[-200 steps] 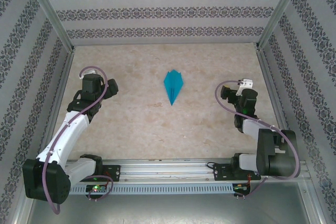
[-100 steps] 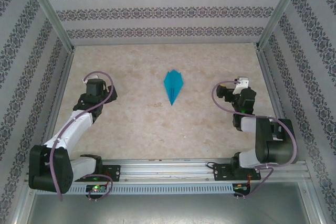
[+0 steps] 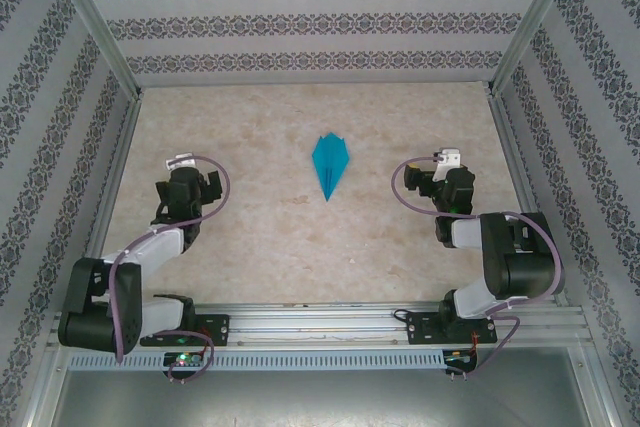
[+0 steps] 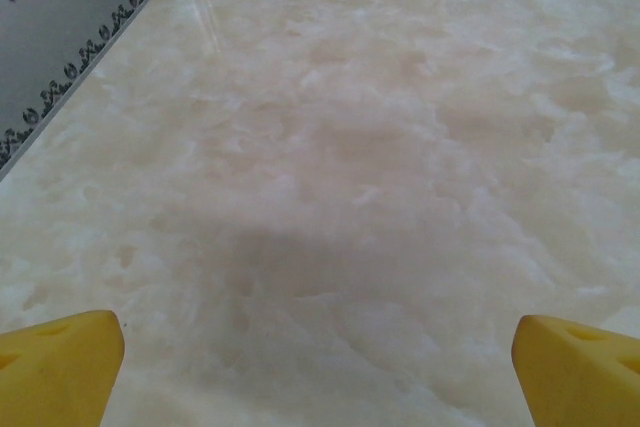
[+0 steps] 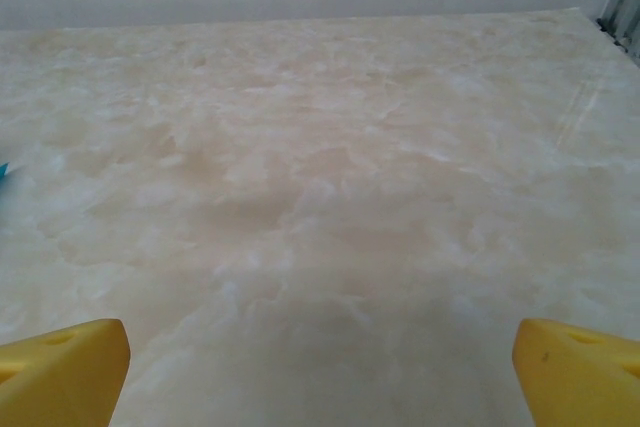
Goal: Fold a paper plane with a square sheet of paper (fold left side to right side)
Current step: Reset both arms
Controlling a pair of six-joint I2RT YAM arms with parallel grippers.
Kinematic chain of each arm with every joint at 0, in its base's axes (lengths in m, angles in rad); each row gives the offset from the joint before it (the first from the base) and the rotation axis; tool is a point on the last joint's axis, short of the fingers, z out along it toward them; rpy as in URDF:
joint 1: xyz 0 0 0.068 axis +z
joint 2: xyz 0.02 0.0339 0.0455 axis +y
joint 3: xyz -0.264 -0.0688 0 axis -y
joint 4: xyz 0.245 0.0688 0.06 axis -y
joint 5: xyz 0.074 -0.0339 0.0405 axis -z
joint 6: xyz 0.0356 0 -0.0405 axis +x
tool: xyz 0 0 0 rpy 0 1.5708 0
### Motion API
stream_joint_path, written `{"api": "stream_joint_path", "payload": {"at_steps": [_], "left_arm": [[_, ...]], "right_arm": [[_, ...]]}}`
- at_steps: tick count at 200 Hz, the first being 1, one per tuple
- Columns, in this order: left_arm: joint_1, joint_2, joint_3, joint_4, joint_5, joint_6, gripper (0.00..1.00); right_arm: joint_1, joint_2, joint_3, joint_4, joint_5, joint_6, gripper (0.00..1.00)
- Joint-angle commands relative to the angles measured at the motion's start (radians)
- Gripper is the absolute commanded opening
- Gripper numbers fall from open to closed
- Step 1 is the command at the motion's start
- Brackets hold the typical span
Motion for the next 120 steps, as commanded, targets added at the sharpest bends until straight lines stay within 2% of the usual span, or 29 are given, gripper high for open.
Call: {"api": "stream_joint_path", "payload": {"at_steps": [1,49,82,97,120], "left_arm": [[0.021,0.019,-0.050,0.283,0.028,0.095,1.00],[0.042,0.152,-0.121,0.561,0.163,0.105,1.00],[0.045,0.288,-0.144,0.712,0.204,0.113,1.00],[0.047,0.365,-0.156,0.836,0.211,0.125,1.00],[0.049,0.336,-0.096,0.661,0.193,0.108,1.00]], "right_arm": [[0.010,-0.006,0.017,0.015,0.022,-0.013,0.98],[0.013,-0.006,0.018,0.016,0.027,-0.014,0.98],[0.014,-0.006,0.018,0.016,0.030,-0.016,0.98],[0.015,-0.006,0.018,0.016,0.031,-0.016,0.98],[0.015,-0.006,0.018,0.016,0.033,-0.015,0.98]]}}
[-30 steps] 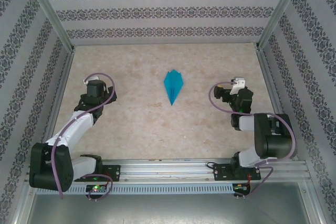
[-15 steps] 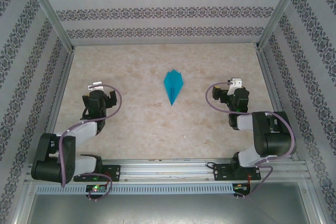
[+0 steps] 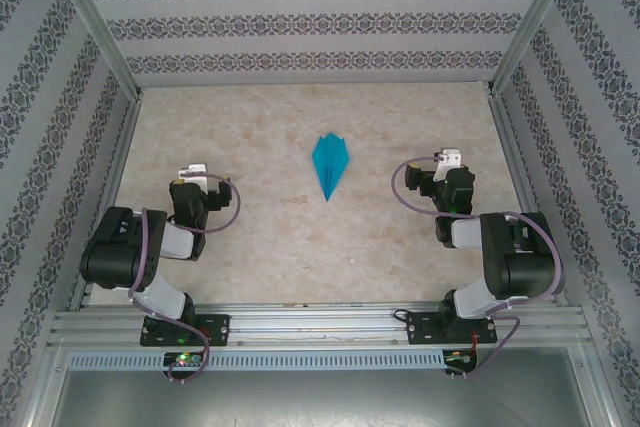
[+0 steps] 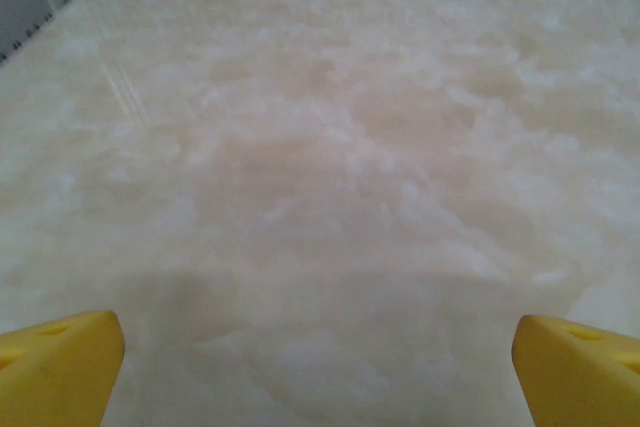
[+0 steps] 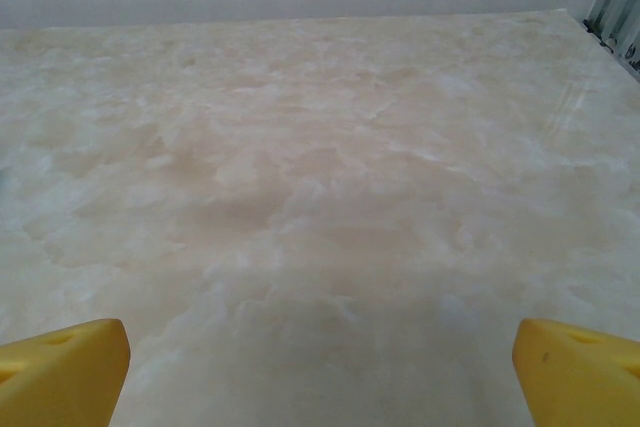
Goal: Fold a paper plane with a square sheet of paper (fold left side to right side)
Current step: Reset both arms
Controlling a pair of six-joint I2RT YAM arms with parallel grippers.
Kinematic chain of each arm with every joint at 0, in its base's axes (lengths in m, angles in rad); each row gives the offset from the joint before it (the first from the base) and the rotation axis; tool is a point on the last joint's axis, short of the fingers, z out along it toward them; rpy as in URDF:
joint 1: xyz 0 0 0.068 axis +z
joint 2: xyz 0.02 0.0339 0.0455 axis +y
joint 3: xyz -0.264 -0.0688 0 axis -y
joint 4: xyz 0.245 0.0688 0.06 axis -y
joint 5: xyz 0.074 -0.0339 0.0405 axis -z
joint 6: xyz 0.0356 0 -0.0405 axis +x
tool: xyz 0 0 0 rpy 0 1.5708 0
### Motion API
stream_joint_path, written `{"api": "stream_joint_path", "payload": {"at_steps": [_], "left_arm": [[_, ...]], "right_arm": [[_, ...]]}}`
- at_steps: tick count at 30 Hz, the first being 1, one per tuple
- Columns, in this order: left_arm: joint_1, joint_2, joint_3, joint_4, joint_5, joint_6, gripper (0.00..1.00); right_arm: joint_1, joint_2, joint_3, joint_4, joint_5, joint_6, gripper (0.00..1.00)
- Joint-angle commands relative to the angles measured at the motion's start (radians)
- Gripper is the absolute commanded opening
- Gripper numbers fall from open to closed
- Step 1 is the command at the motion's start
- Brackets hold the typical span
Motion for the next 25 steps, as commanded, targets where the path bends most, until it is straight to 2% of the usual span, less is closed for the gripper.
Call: {"api": "stream_joint_path", "payload": {"at_steps": [1,3,6,7,9,25], "left_arm": [[0.017,-0.006,0.051,0.024,0.009,0.010,1.00],[0.019,-0.021,0.096,-0.084,0.017,0.006,1.00],[0.020,-0.002,0.084,-0.022,0.010,0.012,1.00],[0.020,-0.013,0.089,-0.058,-0.005,0.001,1.00],[0.020,-0.002,0.080,-0.017,-0.007,0.008,1.00],[0.020,-0.006,0.084,-0.033,-0.003,0.008,1.00]], "right_arm": [[0.015,-0.006,0.018,0.016,0.017,-0.011,0.98],[0.015,-0.006,0.018,0.016,0.018,-0.011,0.98],[0.016,-0.005,0.018,0.015,0.020,-0.014,0.98],[0.018,-0.005,0.016,0.016,0.025,-0.017,0.98],[0.025,-0.007,0.016,0.016,0.037,-0.021,0.98],[0.027,-0.005,0.018,0.013,0.046,-0.019,0.98]]}}
